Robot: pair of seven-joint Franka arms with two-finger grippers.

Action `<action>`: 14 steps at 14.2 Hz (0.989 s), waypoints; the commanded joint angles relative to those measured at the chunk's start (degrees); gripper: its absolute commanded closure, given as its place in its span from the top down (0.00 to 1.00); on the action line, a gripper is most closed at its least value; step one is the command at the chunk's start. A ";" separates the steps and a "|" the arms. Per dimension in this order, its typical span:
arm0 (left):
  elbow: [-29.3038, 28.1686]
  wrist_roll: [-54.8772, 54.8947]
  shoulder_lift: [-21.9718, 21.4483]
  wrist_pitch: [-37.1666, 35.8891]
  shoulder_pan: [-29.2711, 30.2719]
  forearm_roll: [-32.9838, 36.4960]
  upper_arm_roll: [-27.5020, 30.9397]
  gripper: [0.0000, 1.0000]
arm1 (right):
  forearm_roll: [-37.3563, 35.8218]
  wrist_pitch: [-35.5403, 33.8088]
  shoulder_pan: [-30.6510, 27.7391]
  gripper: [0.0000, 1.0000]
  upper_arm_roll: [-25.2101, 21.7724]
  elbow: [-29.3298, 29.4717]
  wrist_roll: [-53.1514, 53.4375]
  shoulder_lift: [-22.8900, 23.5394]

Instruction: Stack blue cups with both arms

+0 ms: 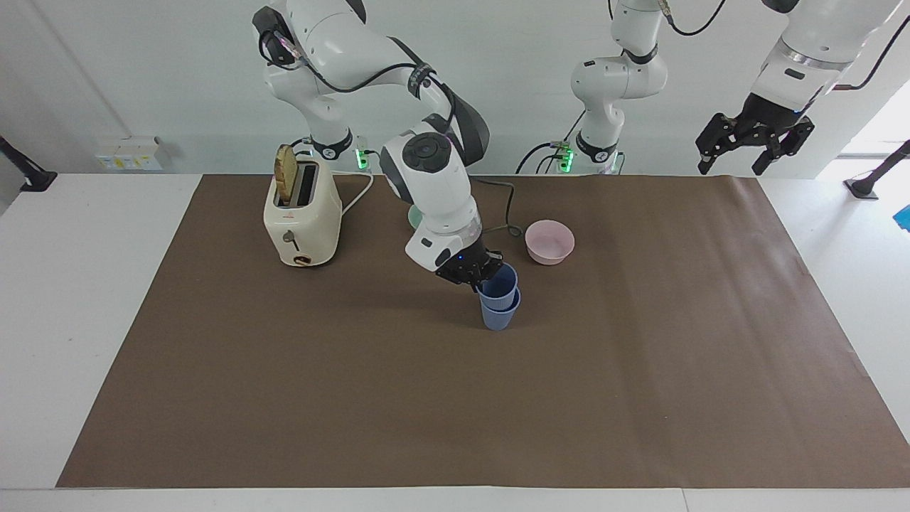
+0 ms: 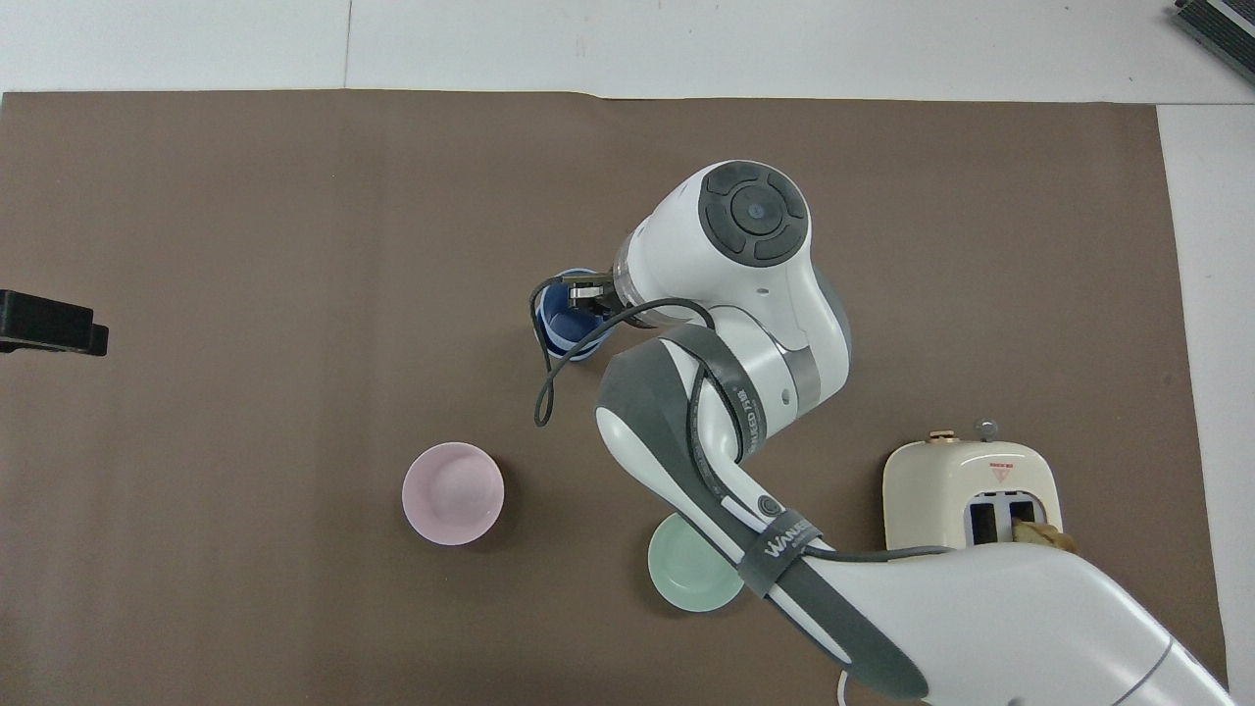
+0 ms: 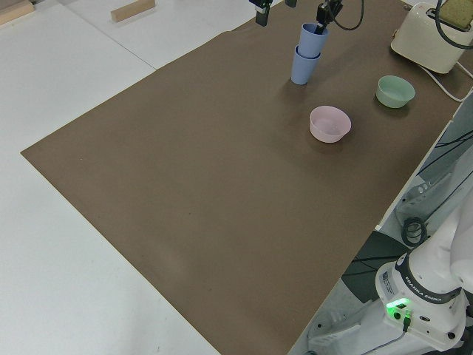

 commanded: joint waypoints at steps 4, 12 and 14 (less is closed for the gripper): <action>-1.11 -0.43 -0.92 0.64 0.66 -0.62 -0.25 1.00 | 0.34 1.48 -0.70 0.60 0.56 -0.53 -1.36 0.49; -1.11 -0.43 -0.92 0.64 0.66 -0.62 -0.25 1.00 | -0.01 0.95 -0.26 1.00 0.21 -0.36 -1.18 0.32; -1.11 -0.43 -0.83 0.64 0.66 -0.62 -0.25 1.00 | -0.71 -0.19 -1.40 1.00 0.21 -0.01 -1.54 -0.12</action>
